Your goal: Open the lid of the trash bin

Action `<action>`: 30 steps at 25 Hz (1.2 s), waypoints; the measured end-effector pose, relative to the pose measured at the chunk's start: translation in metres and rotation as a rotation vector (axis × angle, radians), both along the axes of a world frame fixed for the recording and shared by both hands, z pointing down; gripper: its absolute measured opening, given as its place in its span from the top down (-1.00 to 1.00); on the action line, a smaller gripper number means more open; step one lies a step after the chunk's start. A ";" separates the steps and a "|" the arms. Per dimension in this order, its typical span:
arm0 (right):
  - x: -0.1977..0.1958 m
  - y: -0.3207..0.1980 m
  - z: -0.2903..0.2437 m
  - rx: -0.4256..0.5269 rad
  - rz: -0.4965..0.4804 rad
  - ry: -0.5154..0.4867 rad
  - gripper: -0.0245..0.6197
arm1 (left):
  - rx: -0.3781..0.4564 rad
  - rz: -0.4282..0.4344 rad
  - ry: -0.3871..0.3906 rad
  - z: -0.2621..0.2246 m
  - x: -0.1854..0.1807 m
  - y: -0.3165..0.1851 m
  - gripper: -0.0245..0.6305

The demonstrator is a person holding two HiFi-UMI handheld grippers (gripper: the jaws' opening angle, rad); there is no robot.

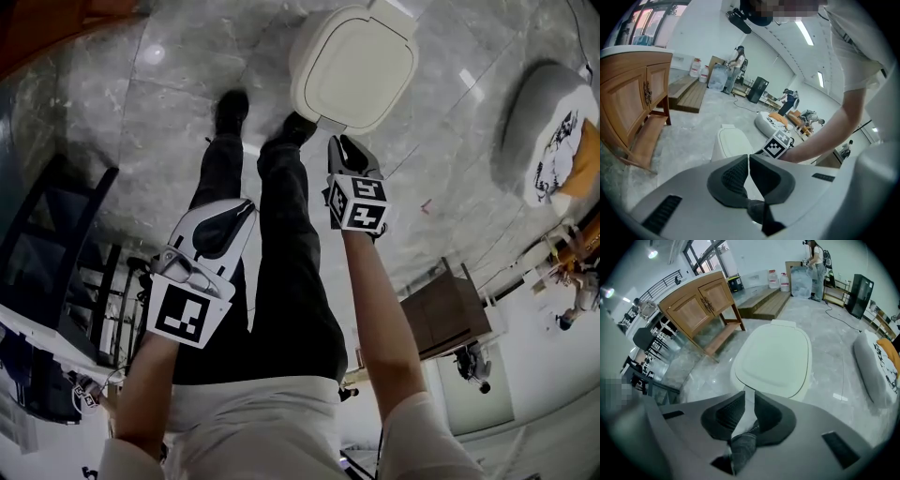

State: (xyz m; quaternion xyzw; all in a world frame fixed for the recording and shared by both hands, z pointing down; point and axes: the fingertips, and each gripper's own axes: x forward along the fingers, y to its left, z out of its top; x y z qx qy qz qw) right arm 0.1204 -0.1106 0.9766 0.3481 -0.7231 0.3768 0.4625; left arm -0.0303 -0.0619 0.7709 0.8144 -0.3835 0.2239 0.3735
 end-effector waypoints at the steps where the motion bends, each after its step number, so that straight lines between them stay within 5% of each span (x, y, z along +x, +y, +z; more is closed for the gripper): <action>1: 0.000 0.002 0.005 -0.002 0.002 0.005 0.70 | -0.001 0.000 0.000 0.002 0.000 0.001 0.85; 17: 0.004 0.004 0.043 0.026 0.090 0.199 0.70 | -0.041 -0.028 0.025 0.023 0.006 -0.003 0.85; 30: 0.008 -0.004 0.036 -0.012 0.055 0.170 0.68 | 0.005 -0.018 0.023 -0.002 -0.001 -0.010 0.85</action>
